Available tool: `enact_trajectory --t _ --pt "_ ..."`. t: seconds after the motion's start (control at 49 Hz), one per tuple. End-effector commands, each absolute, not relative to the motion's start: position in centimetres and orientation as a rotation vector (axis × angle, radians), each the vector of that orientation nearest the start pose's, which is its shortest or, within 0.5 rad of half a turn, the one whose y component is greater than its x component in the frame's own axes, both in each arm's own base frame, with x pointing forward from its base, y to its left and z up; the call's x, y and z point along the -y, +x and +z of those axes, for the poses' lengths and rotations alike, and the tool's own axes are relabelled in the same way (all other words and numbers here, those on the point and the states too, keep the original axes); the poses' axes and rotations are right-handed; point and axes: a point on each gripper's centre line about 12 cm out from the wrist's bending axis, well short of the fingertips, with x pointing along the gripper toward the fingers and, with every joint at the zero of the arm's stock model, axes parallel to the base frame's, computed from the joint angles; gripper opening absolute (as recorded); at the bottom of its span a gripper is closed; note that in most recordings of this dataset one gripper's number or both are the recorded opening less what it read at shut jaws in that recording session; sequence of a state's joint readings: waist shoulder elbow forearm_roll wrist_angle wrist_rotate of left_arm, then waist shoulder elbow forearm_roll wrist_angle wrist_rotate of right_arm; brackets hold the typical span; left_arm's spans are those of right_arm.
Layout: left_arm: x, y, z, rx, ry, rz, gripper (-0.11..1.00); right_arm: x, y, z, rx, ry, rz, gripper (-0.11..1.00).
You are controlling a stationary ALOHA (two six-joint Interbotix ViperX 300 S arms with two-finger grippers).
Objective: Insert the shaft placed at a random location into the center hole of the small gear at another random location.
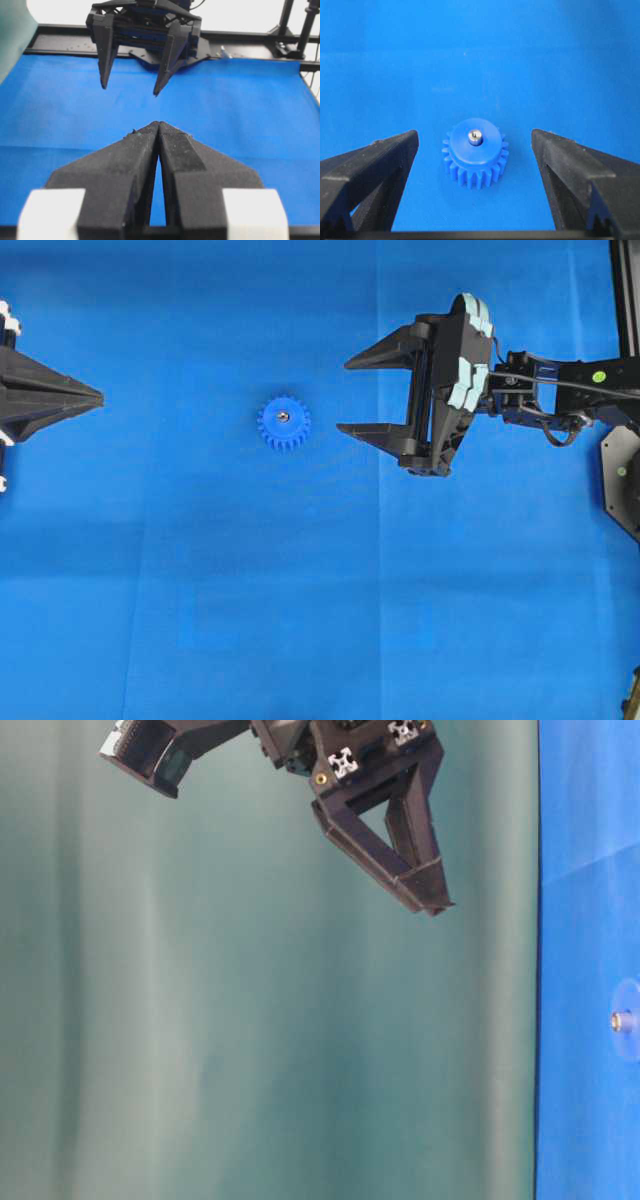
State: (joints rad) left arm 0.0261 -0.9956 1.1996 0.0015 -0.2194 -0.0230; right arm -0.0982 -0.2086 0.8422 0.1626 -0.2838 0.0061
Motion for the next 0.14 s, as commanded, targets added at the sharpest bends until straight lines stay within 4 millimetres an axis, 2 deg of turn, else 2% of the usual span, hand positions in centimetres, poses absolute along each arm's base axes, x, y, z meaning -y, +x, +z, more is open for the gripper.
enact_trajectory --t 0.0,0.122 --pt "-0.53 19.37 28.58 0.029 -0.021 0.027 0.00 3.93 34.74 22.55 -0.304 0.171 -0.168 0.86" --pt "-0.50 19.37 28.58 0.029 -0.021 0.025 0.00 3.92 34.72 22.59 -0.304 0.170 -0.167 0.86"
